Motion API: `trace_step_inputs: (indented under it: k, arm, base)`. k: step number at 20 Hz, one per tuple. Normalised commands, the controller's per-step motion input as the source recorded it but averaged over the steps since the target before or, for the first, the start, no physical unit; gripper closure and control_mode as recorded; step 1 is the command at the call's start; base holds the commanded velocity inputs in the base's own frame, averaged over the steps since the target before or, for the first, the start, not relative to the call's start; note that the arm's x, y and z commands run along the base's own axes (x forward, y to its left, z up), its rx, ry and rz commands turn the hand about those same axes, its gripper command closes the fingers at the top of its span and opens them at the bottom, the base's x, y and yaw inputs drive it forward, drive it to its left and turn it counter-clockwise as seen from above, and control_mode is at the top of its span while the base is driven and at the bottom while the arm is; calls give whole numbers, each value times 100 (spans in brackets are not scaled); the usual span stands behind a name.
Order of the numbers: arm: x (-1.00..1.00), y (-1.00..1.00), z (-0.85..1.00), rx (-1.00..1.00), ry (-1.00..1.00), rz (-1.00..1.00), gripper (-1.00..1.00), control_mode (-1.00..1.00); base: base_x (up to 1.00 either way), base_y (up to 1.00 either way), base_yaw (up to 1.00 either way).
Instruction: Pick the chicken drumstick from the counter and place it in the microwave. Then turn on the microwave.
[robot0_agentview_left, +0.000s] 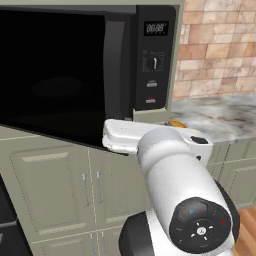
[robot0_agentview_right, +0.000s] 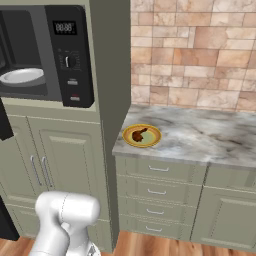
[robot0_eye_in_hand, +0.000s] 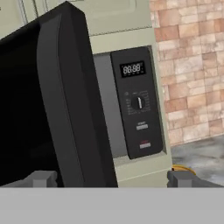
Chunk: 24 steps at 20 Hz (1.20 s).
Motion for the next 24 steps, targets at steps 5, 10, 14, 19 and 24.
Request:
trace_step_inputs:
  k: [5,10,14,19,24]
  arm:
    - [-1,-45,-7,3,0,25,-100,-100]
    - [2,-35,-6,0,0,24,-100,-100]
    - [10,-39,0,2,0,25,-100,-100]
    - [15,-25,0,1,0,21,-100,-100]
    - [23,-12,0,3,0,20,-100,-100]
  base:
    - [0,0,0]
    - [0,0,0]
    - [0,0,0]
    - [0,0,0]
    - [0,0,0]
